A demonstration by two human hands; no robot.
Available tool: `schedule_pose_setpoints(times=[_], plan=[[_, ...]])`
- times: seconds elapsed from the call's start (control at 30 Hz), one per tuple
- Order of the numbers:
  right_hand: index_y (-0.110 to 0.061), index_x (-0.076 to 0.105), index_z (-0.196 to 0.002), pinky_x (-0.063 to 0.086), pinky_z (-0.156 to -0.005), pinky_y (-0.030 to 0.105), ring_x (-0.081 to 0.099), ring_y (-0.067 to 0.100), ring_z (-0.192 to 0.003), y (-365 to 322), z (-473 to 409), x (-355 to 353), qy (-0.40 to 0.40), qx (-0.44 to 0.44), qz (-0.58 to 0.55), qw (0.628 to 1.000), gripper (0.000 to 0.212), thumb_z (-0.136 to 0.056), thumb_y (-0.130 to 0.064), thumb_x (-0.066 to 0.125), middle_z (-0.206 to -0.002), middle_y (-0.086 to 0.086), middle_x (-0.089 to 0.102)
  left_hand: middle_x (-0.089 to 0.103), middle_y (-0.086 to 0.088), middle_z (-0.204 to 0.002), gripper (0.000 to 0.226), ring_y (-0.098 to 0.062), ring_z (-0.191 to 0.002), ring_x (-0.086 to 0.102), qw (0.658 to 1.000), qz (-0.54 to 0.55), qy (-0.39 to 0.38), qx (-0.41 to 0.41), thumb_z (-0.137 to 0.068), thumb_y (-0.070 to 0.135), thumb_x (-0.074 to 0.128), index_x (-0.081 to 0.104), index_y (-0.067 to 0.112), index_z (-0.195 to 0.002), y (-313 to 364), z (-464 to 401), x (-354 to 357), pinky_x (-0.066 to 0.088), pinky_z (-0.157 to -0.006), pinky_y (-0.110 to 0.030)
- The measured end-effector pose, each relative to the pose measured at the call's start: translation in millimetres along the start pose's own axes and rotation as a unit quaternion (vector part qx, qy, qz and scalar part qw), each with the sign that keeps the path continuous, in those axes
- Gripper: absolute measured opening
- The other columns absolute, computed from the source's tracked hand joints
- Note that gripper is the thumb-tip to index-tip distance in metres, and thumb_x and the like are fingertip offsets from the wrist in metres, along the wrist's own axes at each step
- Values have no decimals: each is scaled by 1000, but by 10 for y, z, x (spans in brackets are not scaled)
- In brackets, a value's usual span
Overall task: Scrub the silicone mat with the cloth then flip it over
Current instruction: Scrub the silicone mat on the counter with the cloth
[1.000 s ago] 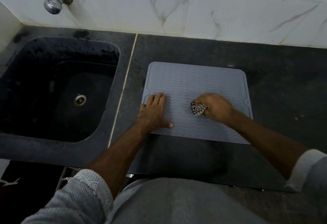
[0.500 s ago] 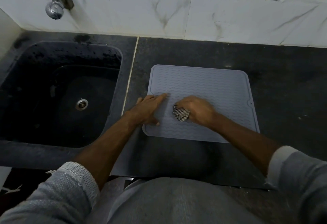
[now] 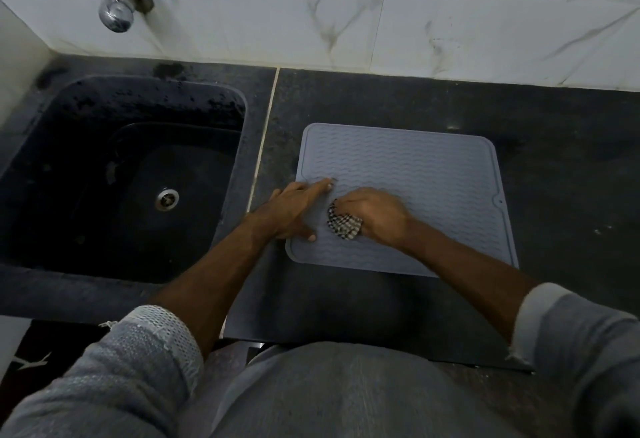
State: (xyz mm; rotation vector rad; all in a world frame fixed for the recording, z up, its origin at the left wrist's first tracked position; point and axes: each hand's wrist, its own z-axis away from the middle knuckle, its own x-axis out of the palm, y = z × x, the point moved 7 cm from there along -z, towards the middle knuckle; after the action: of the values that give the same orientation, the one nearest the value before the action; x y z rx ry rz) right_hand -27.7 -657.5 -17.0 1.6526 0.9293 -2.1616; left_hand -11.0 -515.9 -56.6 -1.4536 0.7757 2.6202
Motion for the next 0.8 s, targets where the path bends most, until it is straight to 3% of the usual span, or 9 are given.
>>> schedule_pose_setpoints(times=[0.2, 0.37, 0.47, 0.8], plan=[[-14, 61, -122, 40, -101, 40, 53, 27, -118, 335, 354, -101, -21, 11, 17, 1000, 40, -82, -17, 68, -126, 9, 61, 16, -4, -157, 112, -24, -143, 12, 1000, 1, 1, 6, -71, 38, 78, 0, 39, -151, -7, 10, 8, 14, -110, -55], [-12, 64, -116, 41, -100, 41, 55, 28, -114, -45, 28, -85, 27, -44, -22, 998, 34, -83, -19, 66, -121, 11, 64, 20, -4, -156, 117, -25, -143, 12, 1000, 11, -1, 0, -67, 38, 80, -2, 40, -150, 21, 13, -11, 14, -110, -58], [-12, 61, -120, 38, -104, 39, 53, 27, -118, -247, -144, 100, 12, -56, -15, 998, 32, -89, -18, 58, -125, 11, 61, 21, 2, -157, 120, -23, -144, 11, 1000, 13, -7, 3, -67, 38, 81, -5, 38, -151, 39, 20, -5, 12, -110, -59], [-11, 64, -118, 40, -100, 38, 57, 28, -115, 182, 354, -40, -2, -61, 15, 998, 34, -83, -13, 66, -122, 11, 64, 16, -2, -158, 113, -26, -144, 11, 1000, 21, -9, 6, -73, 36, 77, -4, 37, -151, 45, 68, -27, 9, -112, -57]])
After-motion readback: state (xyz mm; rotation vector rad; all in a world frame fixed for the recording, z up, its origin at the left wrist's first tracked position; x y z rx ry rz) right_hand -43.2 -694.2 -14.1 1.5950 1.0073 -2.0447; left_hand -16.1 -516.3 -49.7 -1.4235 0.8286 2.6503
